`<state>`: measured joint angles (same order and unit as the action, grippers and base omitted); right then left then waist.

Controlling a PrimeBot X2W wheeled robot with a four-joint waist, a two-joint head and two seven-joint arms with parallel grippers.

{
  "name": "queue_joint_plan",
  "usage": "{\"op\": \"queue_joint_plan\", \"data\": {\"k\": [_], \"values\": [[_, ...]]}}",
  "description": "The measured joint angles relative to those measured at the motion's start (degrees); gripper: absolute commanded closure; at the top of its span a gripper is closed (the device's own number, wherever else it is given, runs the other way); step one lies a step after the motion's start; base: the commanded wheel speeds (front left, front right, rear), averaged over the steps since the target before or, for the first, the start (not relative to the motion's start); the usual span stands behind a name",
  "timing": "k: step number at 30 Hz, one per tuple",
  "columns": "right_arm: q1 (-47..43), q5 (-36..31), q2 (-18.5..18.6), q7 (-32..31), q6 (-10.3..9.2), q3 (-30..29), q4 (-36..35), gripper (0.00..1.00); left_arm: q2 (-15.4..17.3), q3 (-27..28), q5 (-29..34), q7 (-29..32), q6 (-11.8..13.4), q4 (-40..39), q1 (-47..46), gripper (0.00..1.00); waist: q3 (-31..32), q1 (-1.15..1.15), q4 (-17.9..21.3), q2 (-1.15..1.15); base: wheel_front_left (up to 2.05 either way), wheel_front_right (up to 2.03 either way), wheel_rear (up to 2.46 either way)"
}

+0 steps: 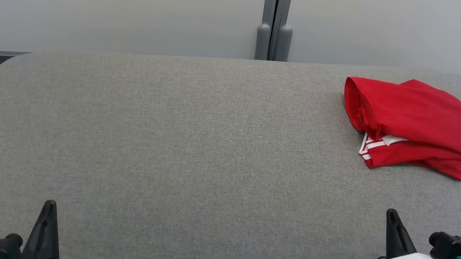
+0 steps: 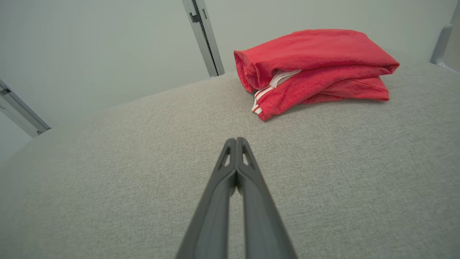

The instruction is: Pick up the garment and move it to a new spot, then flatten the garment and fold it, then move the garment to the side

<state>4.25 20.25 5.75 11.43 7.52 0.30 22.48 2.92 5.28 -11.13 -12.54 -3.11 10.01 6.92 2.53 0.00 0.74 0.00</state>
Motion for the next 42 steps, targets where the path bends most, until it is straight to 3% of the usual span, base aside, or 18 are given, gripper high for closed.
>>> {"op": "queue_joint_plan", "data": {"k": [20,42], "values": [[0.0,18.6,-0.9,-5.3,0.0,-2.8,-2.5,1.0,0.0,-1.3,-21.3,3.8,-1.2,0.9,-3.1,1.0,-0.5,0.0,-0.1,0.0,0.0,0.0,0.0],[0.1,34.8,-1.5,-10.2,-0.01,-5.4,-4.5,1.0,0.0,-1.9,-39.6,7.4,-2.0,1.9,-6.0,1.0,-1.0,0.0,-0.3,0.0,0.0,0.0,0.0]]}}
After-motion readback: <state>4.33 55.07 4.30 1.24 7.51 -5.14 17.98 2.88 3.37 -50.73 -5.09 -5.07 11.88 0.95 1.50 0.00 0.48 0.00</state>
